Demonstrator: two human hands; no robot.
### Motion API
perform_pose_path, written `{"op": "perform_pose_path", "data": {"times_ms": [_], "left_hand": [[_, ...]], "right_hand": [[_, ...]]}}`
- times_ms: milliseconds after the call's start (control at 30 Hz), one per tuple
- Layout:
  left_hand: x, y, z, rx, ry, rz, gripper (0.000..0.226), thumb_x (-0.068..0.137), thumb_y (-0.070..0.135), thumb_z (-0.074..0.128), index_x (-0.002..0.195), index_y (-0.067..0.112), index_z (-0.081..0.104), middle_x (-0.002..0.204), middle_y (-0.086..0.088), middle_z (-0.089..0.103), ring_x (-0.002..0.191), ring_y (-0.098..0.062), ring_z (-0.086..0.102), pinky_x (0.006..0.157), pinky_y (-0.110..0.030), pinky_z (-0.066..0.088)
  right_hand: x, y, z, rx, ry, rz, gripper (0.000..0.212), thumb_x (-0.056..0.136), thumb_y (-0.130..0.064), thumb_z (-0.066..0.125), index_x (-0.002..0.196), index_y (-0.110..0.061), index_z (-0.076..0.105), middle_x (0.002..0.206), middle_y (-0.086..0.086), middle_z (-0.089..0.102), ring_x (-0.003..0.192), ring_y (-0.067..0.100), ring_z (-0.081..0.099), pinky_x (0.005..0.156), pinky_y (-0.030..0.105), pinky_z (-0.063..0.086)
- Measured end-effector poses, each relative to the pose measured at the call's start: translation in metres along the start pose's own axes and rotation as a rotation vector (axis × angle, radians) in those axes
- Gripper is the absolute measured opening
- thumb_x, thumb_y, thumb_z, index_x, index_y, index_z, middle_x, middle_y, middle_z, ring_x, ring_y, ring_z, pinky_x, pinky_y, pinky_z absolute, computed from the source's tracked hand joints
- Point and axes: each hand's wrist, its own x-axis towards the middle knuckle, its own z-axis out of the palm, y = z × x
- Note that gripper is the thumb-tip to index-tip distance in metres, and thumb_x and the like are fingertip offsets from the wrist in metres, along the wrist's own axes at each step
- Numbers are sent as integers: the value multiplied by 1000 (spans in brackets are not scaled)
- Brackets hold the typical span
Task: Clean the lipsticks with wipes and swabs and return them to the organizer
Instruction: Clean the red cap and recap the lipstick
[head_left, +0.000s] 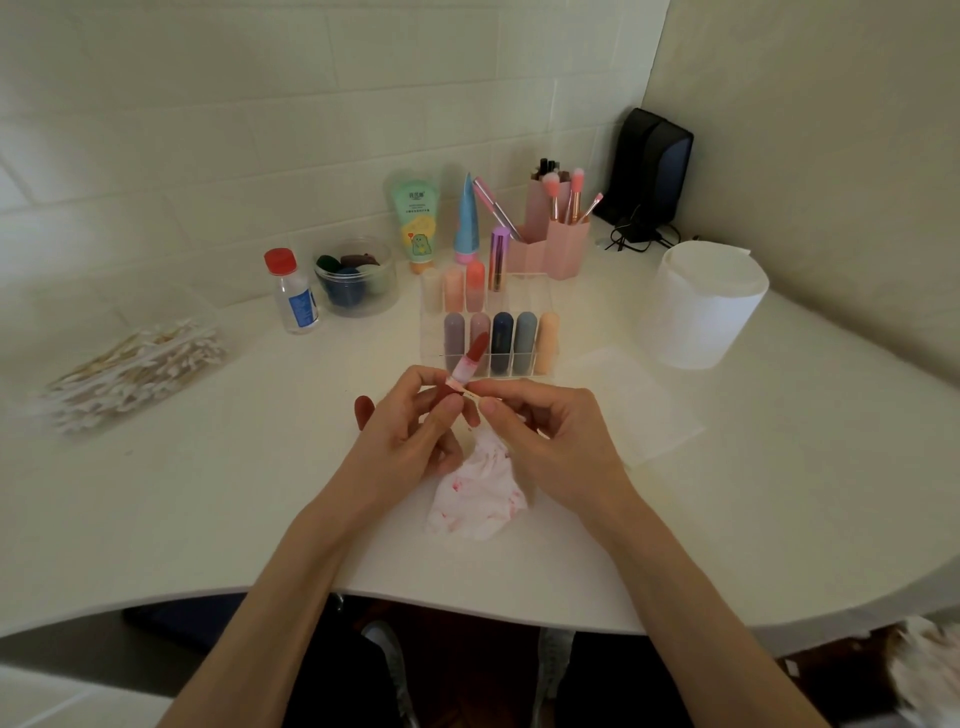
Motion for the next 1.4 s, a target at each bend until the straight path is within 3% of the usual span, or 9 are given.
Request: {"op": "perform_pose_path", "data": {"times_ms": [133, 300, 500, 633, 800, 1000, 1233, 1333, 1400], "left_hand": [[0, 2, -1, 105, 31, 15, 21, 106, 26, 45, 109, 13, 60, 83, 11, 63, 61, -12, 59, 59, -23, 47], [-2, 4, -3, 173, 30, 87, 31, 106, 27, 41, 90, 10, 61, 60, -7, 52, 52, -11, 45, 57, -18, 37], [-3, 4, 2, 93, 45, 33, 16, 94, 16, 65, 106, 23, 74, 80, 15, 74, 66, 0, 63, 65, -13, 48], [-1, -1, 0, -63, 117, -15, 25, 90, 4, 71, 113, 12, 66, 89, -9, 78, 65, -18, 70, 59, -16, 50], [1, -6, -3, -84, 111, -7, 13, 94, 2, 65, 106, 6, 65, 75, -11, 73, 59, -20, 57, 49, -21, 39], [0, -3, -2, -36, 103, -2, 27, 89, 3, 73, 113, 15, 69, 100, 1, 76, 76, -19, 72, 73, -25, 57], [1, -8, -5, 41, 118, 21, 19, 95, 2, 65, 111, 11, 71, 70, 1, 63, 63, -14, 58, 64, -17, 42], [0, -7, -4, 39, 106, 17, 19, 96, 3, 65, 112, 12, 70, 72, -6, 62, 67, -15, 56, 67, -24, 46], [-1, -6, -3, 23, 115, 25, 21, 92, 6, 71, 110, 16, 72, 81, -10, 70, 70, -17, 61, 69, -29, 53]], "right_hand": [[1, 2, -2, -12, 17, 3, 23, 96, -9, 69, 117, -13, 77, 106, -7, 79, 97, 15, 74, 88, 32, 60], [1, 2, -3, -14, 18, -22, 23, 96, -9, 69, 118, -11, 76, 107, -6, 79, 98, 14, 74, 87, 28, 59], [1, 3, -3, -5, 4, -18, 23, 96, -8, 70, 118, -11, 77, 107, -4, 79, 100, 13, 74, 88, 26, 58], [1, 3, -2, 22, -4, -23, 22, 95, -6, 70, 116, -10, 77, 104, -4, 79, 97, 13, 75, 87, 27, 58], [1, 3, -3, 27, -12, -36, 22, 96, -5, 69, 116, -8, 77, 104, -3, 79, 96, 14, 75, 84, 23, 56], [0, 5, -2, 0, -6, -29, 23, 96, -7, 70, 117, -13, 77, 105, -7, 79, 98, 18, 74, 87, 33, 59], [-1, 5, -1, -12, -6, -45, 24, 97, -9, 68, 118, -18, 77, 101, -4, 79, 86, 37, 70, 74, 55, 55], [-1, 4, -1, -17, -4, -38, 24, 97, -7, 68, 117, -17, 77, 101, -6, 79, 86, 28, 71, 72, 44, 56], [-1, 3, 0, -21, -14, -37, 24, 97, -6, 68, 117, -15, 77, 101, -5, 78, 85, 15, 71, 69, 25, 51]]}}
